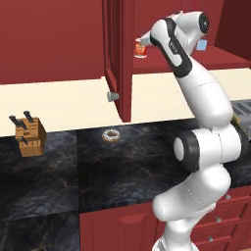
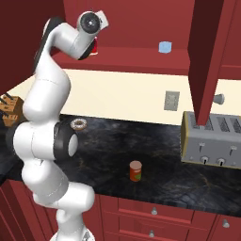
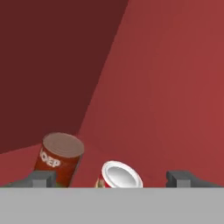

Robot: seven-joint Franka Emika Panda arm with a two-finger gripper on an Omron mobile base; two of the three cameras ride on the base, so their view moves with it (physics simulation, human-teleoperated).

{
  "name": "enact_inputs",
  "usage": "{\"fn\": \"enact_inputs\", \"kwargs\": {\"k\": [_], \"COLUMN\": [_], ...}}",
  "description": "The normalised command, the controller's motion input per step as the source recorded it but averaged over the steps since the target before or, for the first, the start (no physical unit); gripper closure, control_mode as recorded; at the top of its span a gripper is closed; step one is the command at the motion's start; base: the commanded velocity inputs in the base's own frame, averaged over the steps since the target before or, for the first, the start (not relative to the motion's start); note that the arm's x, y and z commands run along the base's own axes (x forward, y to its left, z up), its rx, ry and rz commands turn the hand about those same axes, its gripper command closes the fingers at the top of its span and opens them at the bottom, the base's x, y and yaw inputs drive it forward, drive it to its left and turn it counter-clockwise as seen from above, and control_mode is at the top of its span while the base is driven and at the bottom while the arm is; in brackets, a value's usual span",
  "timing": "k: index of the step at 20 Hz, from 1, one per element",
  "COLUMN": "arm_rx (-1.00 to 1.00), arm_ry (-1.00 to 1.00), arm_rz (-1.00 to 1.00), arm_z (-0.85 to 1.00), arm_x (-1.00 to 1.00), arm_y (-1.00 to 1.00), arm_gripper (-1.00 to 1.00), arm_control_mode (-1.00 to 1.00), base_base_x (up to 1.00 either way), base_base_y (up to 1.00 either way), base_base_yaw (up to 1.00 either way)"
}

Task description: Pick the cans from the counter and place them in their designated side in the cabinet.

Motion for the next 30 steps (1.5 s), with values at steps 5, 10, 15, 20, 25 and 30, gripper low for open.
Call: {"fn": "enact_inputs", "kwargs": {"k": [5,10,15,20,25,30], "arm_rx": [0.0,-0.01,-0.04,-0.08,-0.1,-0.09], "arm_ry": [-0.19,-0.13,-0.01,0.06,0.1,0.17], "arm_rz": [0.08,0.05,0.02,0.0,-0.01,-0.07], "arm_z": [0.01,0.0,0.0,0.0,0.0,-0.01], "arm_x": [-0.62,-0.67,-0.72,-0.69,-0.63,-0.39], "arm_y": [0.0,0.0,-0.05,-0.04,0.0,0.0], "arm_gripper": [-1.0,-1.0,-1.0,-1.0,-1.0,-1.0], "arm_control_mode": [-1.0,-1.0,-1.0,-1.0,-1.0,-1.0], "base_base_x": [0.0,0.0,0.0,0.0,0.0,0.0], "base_base_y": [0.0,0.0,0.0,0.0,0.0,0.0], "base_base_yaw": [0.0,0.0,0.0,0.0,0.0,0.0]}}
